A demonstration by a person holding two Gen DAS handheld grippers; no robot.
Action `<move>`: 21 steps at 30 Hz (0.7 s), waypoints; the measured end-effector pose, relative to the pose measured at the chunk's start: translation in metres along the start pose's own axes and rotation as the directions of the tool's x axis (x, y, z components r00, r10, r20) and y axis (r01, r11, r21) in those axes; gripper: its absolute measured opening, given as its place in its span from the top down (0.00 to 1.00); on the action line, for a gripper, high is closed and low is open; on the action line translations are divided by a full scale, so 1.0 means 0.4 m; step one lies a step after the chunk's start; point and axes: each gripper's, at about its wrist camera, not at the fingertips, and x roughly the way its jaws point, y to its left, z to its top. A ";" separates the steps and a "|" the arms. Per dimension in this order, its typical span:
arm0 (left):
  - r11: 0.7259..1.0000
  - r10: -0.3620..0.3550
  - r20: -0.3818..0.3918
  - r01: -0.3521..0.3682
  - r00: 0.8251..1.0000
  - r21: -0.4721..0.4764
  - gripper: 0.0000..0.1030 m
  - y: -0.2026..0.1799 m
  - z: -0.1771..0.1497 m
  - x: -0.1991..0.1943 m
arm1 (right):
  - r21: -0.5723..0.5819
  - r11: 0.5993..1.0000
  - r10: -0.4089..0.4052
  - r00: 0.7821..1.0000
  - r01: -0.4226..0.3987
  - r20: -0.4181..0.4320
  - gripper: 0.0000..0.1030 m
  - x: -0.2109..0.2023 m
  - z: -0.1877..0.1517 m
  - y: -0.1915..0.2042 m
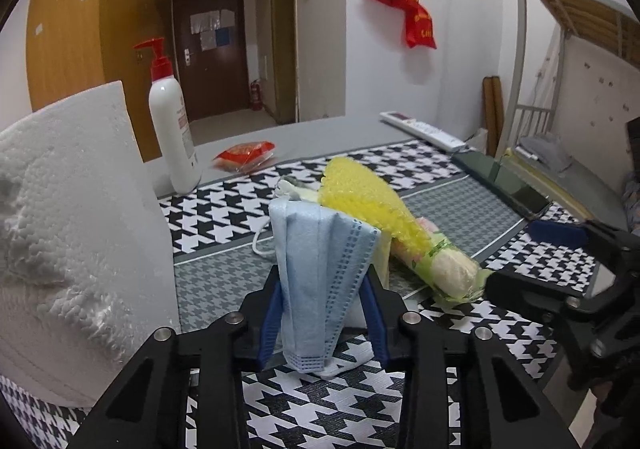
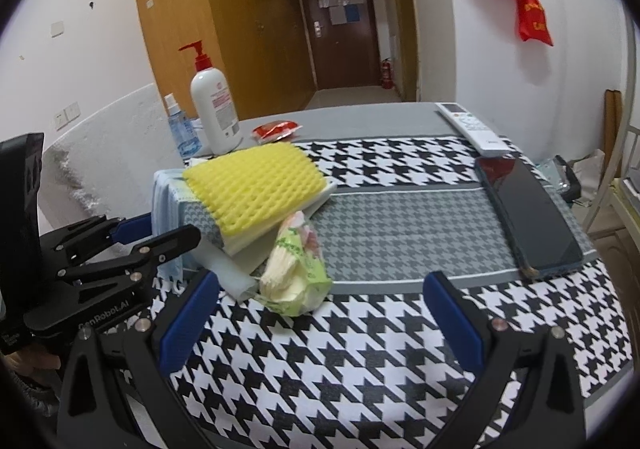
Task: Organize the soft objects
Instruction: 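Close left tool on the blue face mask while right tool grasps the tissue packet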
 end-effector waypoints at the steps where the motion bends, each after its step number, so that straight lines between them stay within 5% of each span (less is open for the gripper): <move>1: 1.000 0.000 0.011 0.000 1.000 0.006 0.64 -0.001 0.001 -0.006 | 0.005 1.000 0.000 1.000 0.000 -0.008 0.00 0.004 0.004 -0.002; 9: 0.999 -0.034 0.019 0.034 0.999 -0.018 0.71 -0.003 0.001 -0.006 | -0.015 1.000 -0.001 0.997 0.000 -0.078 0.01 0.044 0.026 0.012; 21: 0.995 -0.083 0.015 0.084 0.996 -0.054 0.75 0.014 -0.001 -0.009 | -0.062 0.997 -0.065 0.981 0.054 -0.180 0.37 0.114 0.041 0.035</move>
